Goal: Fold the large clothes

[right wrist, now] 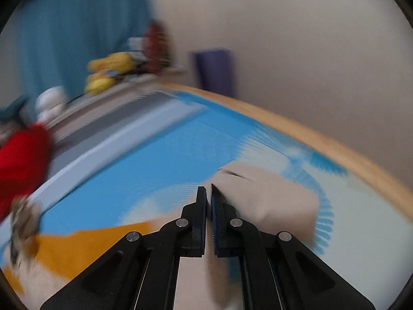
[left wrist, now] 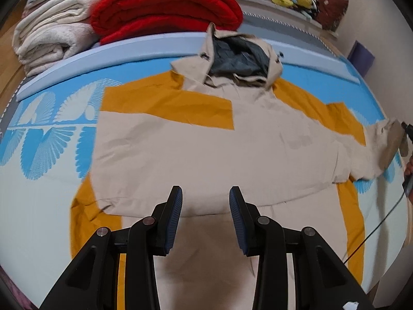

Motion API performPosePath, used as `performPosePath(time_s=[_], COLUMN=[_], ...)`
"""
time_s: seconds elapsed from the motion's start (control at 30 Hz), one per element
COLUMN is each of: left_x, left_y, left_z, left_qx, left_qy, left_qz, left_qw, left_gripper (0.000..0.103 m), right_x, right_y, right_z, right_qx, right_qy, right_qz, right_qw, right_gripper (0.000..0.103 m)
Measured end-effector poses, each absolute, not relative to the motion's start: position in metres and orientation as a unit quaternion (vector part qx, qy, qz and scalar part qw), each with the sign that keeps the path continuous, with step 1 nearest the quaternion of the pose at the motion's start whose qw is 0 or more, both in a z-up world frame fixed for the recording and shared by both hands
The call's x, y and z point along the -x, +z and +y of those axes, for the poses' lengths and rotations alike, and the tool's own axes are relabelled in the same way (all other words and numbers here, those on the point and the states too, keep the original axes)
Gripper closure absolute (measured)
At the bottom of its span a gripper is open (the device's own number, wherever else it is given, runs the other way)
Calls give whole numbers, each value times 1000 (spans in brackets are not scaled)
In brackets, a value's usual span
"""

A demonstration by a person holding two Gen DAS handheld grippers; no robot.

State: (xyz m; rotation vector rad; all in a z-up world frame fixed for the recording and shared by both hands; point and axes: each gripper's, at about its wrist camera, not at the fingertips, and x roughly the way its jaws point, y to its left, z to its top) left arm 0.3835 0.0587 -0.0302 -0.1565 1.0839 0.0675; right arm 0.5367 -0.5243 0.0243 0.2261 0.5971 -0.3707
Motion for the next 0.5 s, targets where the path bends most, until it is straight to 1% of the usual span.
performPosePath(time_s=[0.07,0.13,0.17,0.23,0.33,0.43,0.5], left_x=[-377,-371,-367,-359,-350,-344,-342], left_y=[-22,-16,-14,-12,-12,-13,-14], left_z=[70,81,87,101,118,129,135], left_qx=[84,92,98,113,134,143,142], left_qy=[37,41,44,52,55,49,47], left_qz=[508,502,501,501,507,514,518], left_qw=[857,859,859,856,850,844,842], left_gripper=[68,68,68,68,68,68,69], right_x=[-530,-515,-511,-491,-467,-442,-432], right_y=[48,70,75,83,72,43,18], right_z=[-468,-388,-362,-280,-197,-119,-94], right_qx=[-81,-55,-47,-30,-33,-24,-19], right_qy=[-136,-59,-36,40,122,178,193], right_qz=[285,283,283,289,315,353,386], right_qw=[945,956,957,956,941,918,902], right_gripper=[99,99,99,99,99,99,99])
